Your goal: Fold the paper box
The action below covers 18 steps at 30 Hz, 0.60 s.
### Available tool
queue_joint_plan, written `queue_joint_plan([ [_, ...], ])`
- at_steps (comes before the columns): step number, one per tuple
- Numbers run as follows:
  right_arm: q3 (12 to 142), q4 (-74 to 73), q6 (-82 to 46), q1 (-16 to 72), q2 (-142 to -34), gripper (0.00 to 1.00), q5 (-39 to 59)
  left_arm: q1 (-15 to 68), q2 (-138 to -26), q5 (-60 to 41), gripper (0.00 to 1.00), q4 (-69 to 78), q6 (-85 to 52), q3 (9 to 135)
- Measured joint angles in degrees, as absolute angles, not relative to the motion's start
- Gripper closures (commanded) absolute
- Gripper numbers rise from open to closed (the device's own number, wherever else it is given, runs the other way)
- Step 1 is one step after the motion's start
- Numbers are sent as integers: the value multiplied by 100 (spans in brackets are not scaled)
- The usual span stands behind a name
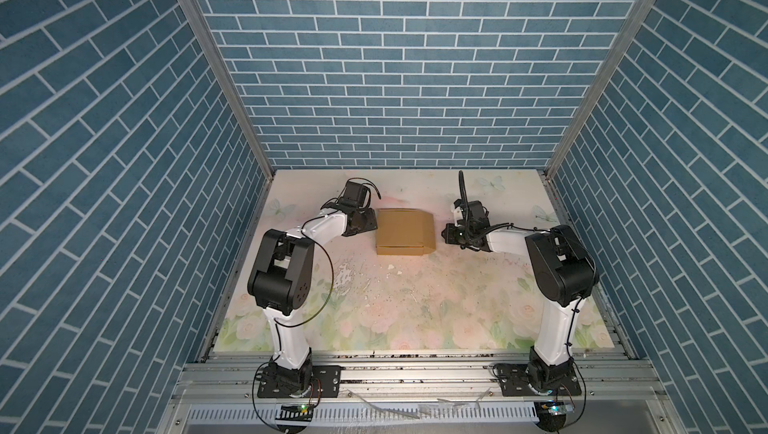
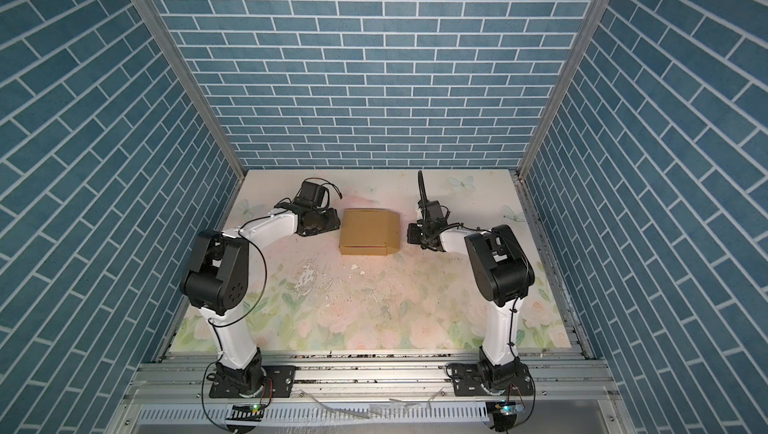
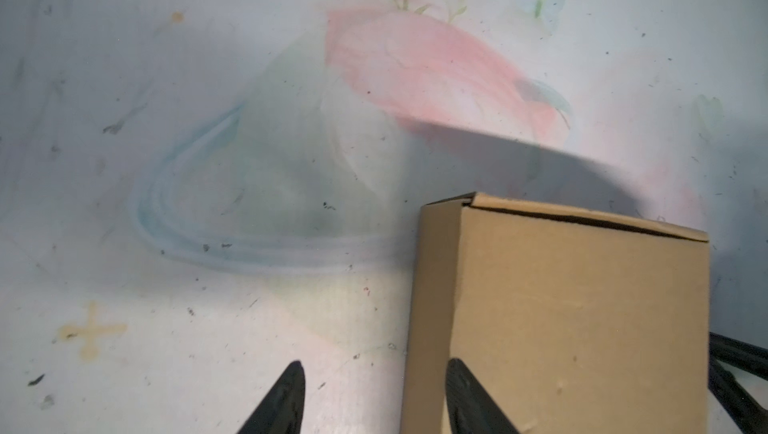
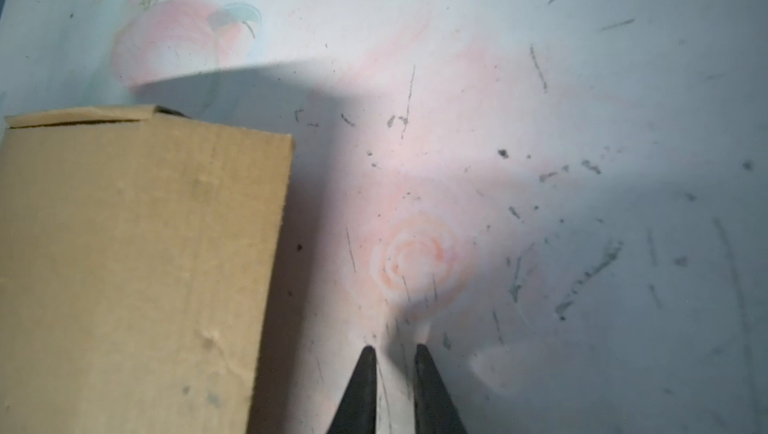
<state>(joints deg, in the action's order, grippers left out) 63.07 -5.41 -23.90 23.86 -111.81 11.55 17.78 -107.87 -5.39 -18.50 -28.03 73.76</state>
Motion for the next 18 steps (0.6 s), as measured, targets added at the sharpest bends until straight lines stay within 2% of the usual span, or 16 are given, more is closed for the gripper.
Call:
queue_joint_plan([
  [8,6886,-239,-2189,2366,-11179,81,989,1737,-10838,-486,44,-1852,-2908,7301],
  [18,7734,36,-2088,2368,-11533,81,856,1675,-11417,-480,45,-1883,-2941,7666],
])
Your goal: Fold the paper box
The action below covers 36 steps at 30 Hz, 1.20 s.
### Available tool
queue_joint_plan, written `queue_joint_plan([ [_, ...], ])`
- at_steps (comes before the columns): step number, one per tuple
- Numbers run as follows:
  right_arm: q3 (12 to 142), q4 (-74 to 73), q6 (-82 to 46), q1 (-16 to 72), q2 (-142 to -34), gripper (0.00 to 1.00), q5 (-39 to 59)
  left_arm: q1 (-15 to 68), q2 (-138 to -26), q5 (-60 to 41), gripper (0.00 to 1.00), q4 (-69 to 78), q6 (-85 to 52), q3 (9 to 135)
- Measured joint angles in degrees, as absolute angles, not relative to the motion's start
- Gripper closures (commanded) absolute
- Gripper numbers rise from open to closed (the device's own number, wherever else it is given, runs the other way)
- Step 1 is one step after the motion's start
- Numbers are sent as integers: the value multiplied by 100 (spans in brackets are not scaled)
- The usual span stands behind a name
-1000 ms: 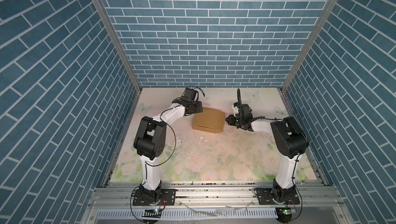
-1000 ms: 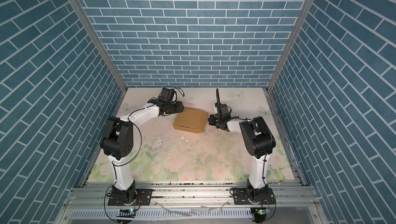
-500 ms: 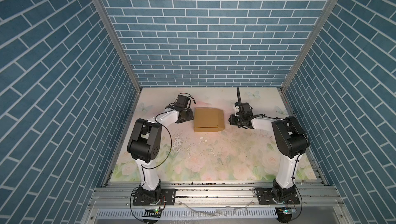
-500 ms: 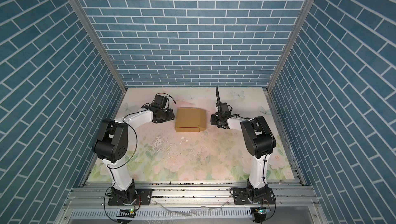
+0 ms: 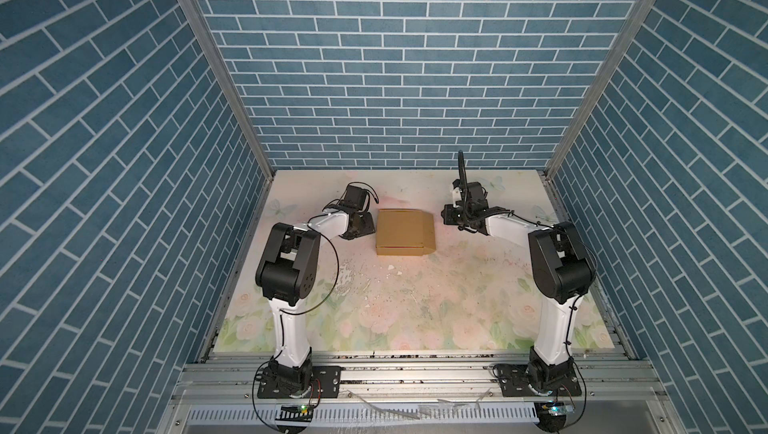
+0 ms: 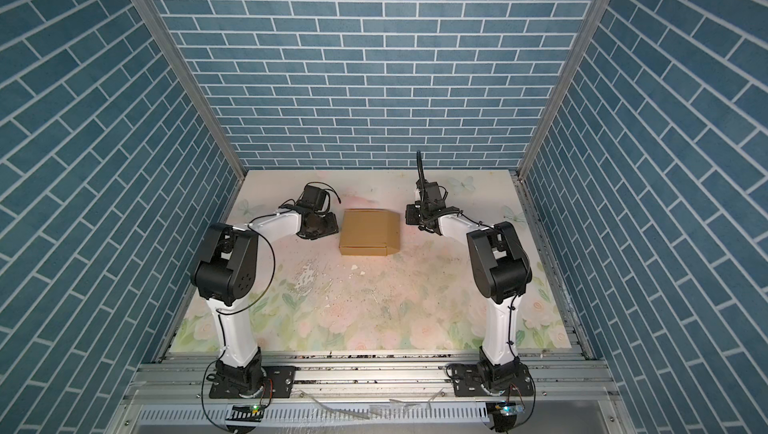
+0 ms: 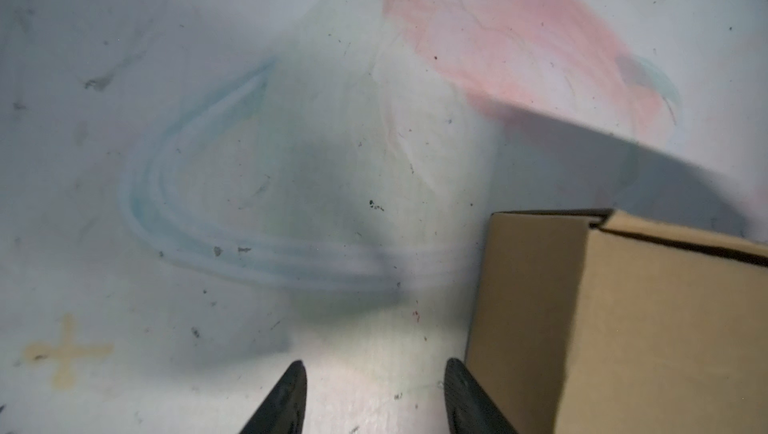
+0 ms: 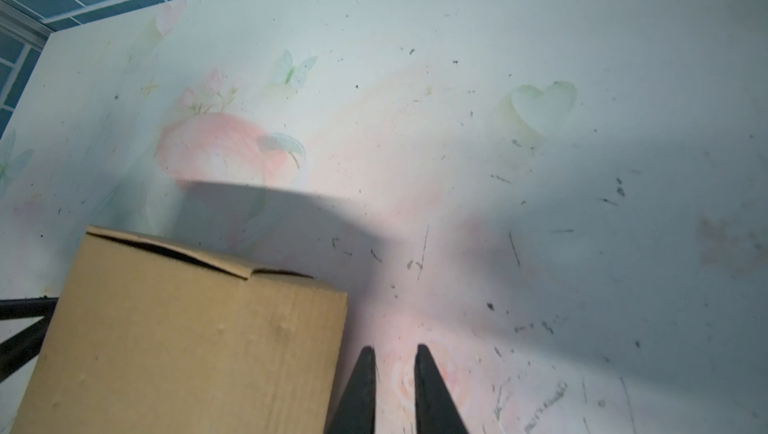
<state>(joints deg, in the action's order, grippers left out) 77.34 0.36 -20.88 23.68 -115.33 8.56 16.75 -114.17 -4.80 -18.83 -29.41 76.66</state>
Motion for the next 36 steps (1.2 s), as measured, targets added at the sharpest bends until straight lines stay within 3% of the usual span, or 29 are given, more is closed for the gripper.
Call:
queue_joint_plan([
  [23,9351,1466,-1911,2991,-12571,81,-252,1831,-11961,-670,45,-1826,-3050,8241],
  [36,9413,1632,-1970,3006,-12752,81,-320,1914,-12016,-672,45,-1717,-3135,8283],
])
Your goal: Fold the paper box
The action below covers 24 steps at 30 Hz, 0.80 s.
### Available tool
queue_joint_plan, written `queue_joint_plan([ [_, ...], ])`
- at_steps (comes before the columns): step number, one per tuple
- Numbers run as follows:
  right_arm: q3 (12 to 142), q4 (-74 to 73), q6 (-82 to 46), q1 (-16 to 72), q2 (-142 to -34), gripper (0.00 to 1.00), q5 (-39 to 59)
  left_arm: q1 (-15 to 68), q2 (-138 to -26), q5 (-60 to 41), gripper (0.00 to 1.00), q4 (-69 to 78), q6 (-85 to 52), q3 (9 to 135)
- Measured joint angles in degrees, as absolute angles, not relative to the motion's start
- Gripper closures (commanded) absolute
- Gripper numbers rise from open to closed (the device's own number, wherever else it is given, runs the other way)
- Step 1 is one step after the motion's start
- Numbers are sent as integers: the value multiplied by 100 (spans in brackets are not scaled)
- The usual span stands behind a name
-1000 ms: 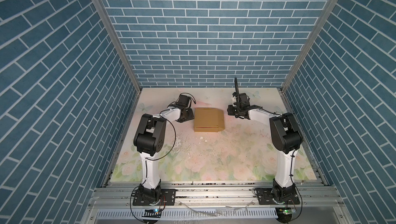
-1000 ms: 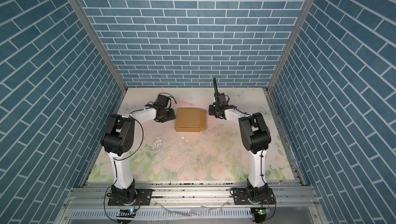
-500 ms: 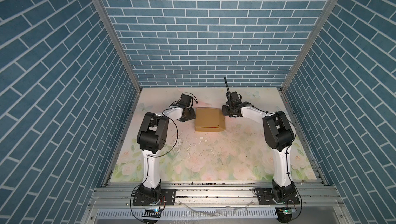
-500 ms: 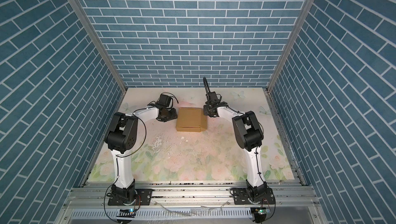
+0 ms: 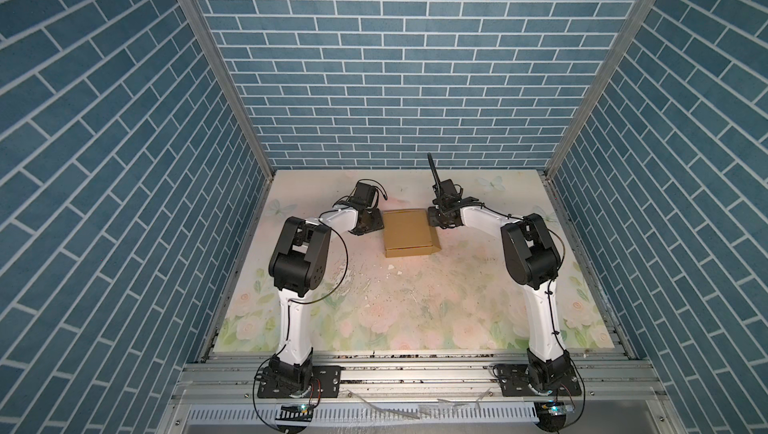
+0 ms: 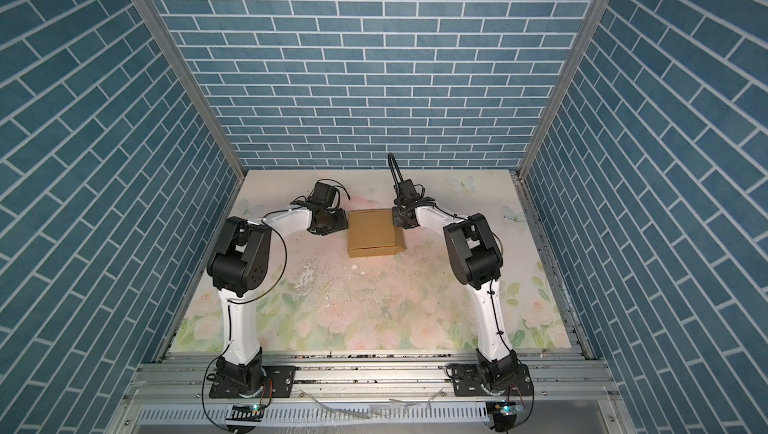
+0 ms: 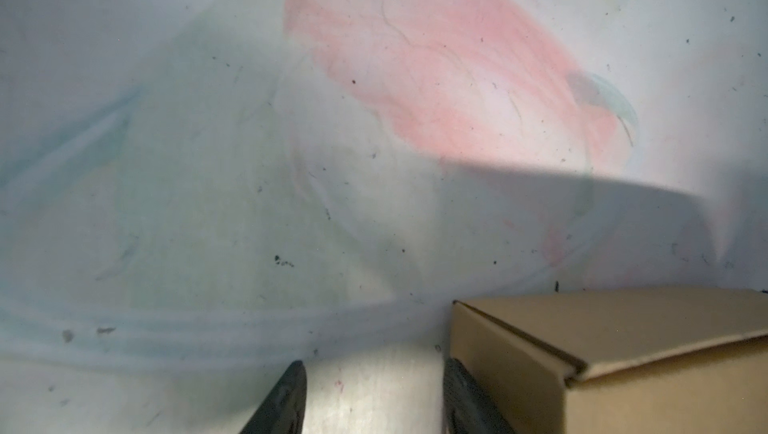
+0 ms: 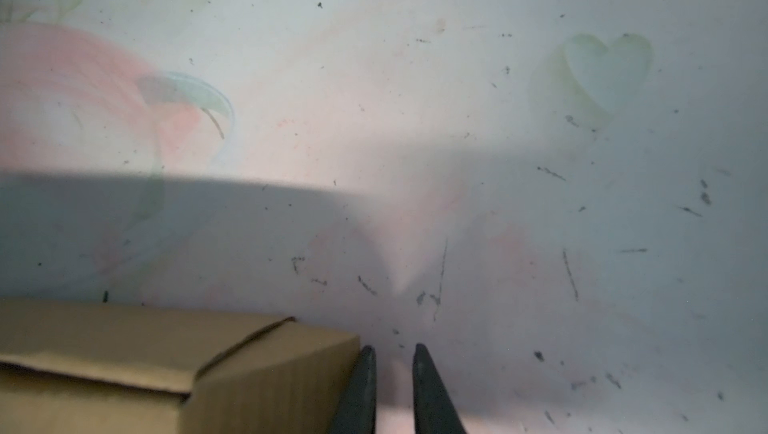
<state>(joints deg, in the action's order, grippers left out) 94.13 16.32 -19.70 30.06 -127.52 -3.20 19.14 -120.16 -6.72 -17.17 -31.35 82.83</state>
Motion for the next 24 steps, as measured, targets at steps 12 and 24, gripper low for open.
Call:
queue_joint_plan([
  [12,9264,1304,-2349,2982,-12752,81,187,1968,-12099,-670,45,-1653,-3173,8379],
  [24,8202,670,-2545,2703,-12234,80,528,1907,-12018,-773,45,-1463,-3218,8215],
])
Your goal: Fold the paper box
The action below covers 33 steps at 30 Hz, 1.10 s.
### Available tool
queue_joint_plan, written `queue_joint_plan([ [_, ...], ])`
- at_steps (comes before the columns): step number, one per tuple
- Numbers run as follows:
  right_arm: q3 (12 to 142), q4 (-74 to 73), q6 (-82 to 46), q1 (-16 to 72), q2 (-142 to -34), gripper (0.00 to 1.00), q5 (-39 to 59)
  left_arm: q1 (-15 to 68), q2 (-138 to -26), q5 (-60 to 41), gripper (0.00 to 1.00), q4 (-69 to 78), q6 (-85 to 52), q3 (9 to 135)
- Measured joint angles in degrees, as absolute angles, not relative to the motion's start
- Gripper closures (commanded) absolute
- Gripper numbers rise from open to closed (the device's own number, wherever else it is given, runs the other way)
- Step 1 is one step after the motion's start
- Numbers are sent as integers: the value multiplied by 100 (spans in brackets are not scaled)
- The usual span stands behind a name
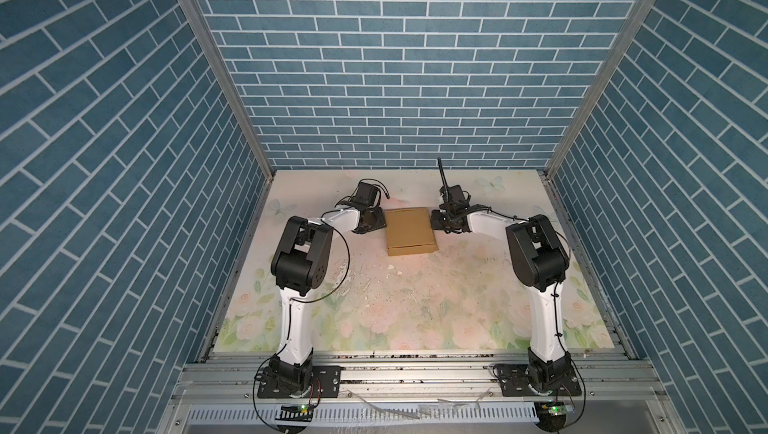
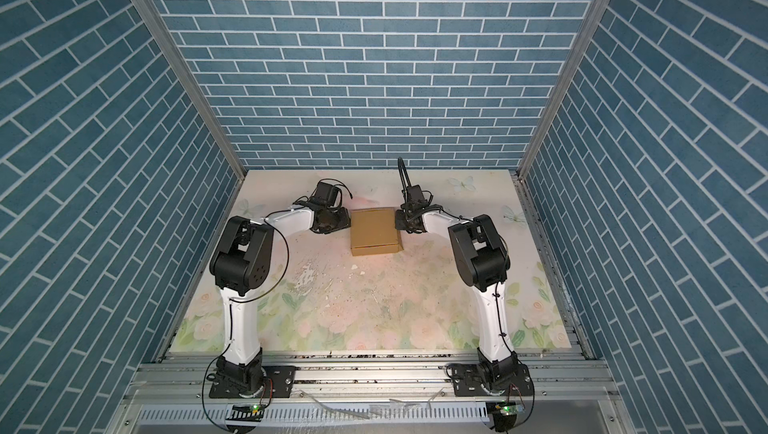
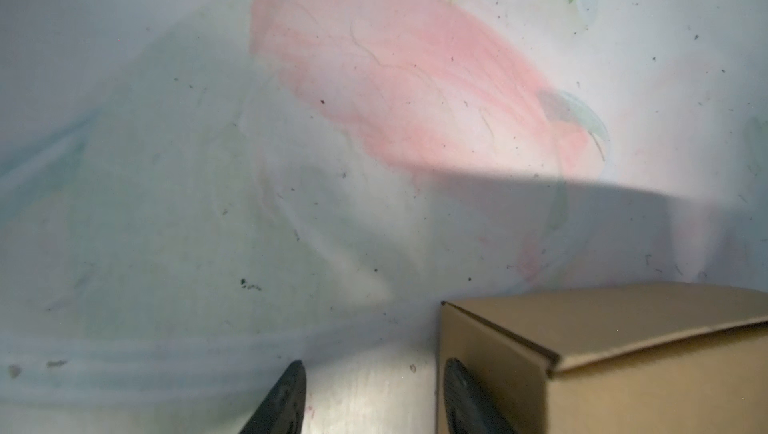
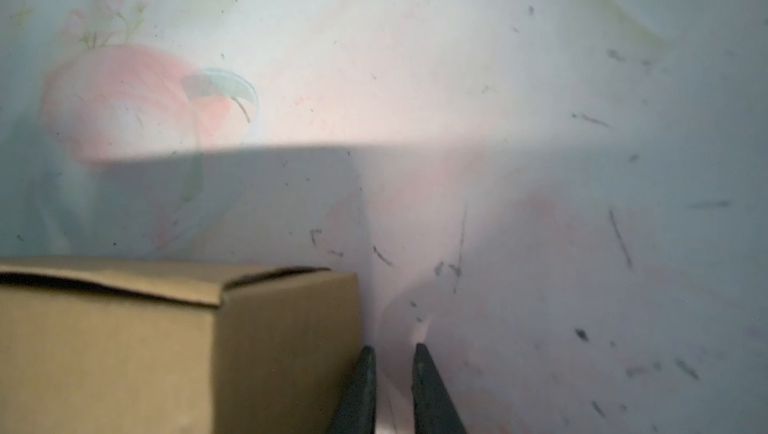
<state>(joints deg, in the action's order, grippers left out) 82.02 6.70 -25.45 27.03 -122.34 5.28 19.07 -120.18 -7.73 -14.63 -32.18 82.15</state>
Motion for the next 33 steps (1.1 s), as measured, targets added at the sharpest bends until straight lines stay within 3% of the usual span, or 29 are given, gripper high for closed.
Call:
queue_joint_plan([
  [18,5986,156,-2574,2373,-10506,80,292,1719,-10639,-773,44,-1153,-3367,6281],
  [33,5446,-30,-2679,2591,-10337,80,370,2290,-10226,-513,44,-781,-3437,5634],
])
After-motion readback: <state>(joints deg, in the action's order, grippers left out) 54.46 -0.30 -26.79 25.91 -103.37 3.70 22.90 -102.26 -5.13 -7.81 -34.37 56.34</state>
